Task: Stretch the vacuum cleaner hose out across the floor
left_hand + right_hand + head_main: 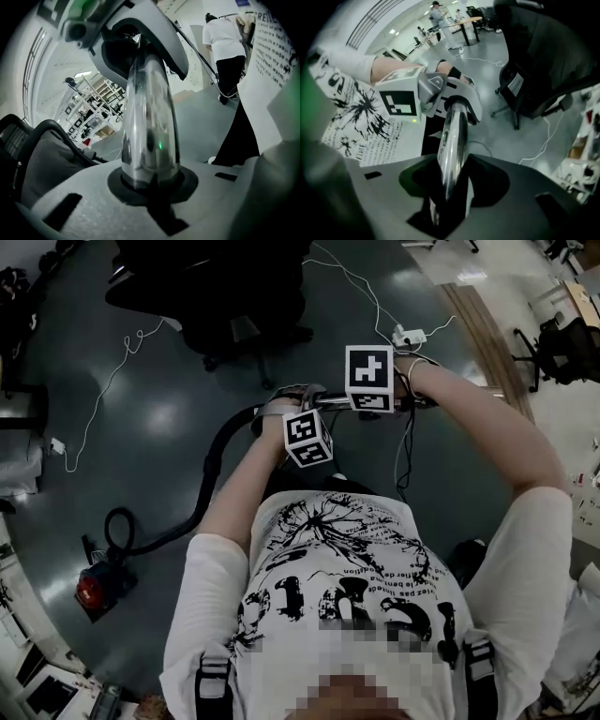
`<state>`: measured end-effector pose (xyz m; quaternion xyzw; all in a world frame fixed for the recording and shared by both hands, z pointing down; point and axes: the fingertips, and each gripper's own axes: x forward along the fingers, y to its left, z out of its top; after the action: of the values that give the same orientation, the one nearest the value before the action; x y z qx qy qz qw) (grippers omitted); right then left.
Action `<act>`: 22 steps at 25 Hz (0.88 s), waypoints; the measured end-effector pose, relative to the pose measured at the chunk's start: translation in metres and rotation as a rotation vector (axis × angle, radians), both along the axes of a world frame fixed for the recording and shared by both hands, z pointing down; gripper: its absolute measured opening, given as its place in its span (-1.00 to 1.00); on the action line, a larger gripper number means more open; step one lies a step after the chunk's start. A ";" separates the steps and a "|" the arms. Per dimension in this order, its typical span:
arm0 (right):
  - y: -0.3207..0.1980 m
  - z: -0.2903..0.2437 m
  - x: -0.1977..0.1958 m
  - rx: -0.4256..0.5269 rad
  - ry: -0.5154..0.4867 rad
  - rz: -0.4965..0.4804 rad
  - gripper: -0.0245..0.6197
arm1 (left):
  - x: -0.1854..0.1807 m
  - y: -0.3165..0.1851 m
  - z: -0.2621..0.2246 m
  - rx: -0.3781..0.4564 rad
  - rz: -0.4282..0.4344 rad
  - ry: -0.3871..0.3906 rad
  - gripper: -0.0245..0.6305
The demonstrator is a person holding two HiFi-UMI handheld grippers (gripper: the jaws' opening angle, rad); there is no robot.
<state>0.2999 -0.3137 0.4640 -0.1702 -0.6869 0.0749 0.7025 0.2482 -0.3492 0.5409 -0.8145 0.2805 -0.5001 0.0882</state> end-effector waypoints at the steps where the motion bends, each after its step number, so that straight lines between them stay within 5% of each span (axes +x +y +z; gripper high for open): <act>1: -0.007 -0.001 0.007 0.084 -0.046 -0.069 -0.41 | 0.011 -0.001 0.004 -0.030 0.002 -0.003 -0.79; 6: -0.049 -0.015 0.034 0.636 -0.224 -0.575 -0.23 | 0.055 -0.017 0.007 -0.190 -0.020 0.030 -0.81; 9: -0.090 -0.029 0.054 1.059 -0.142 -0.928 -0.23 | 0.081 -0.030 -0.004 -0.312 -0.006 0.118 -0.81; 12: -0.129 -0.038 0.071 1.323 -0.059 -1.034 -0.23 | 0.108 -0.038 -0.014 -0.456 0.048 0.214 -0.81; 17: -0.192 -0.045 0.087 1.484 0.013 -1.026 -0.24 | 0.144 -0.042 -0.029 -0.764 0.230 0.423 -0.81; 22: -0.239 -0.034 0.092 1.310 -0.002 -1.083 -0.62 | 0.164 -0.062 -0.046 -1.089 0.403 0.646 -0.81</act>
<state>0.3923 -0.5523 0.4301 -0.0347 -0.4159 -0.6847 0.5975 0.4127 -0.4114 0.4945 -0.8881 -0.1578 -0.2751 -0.3328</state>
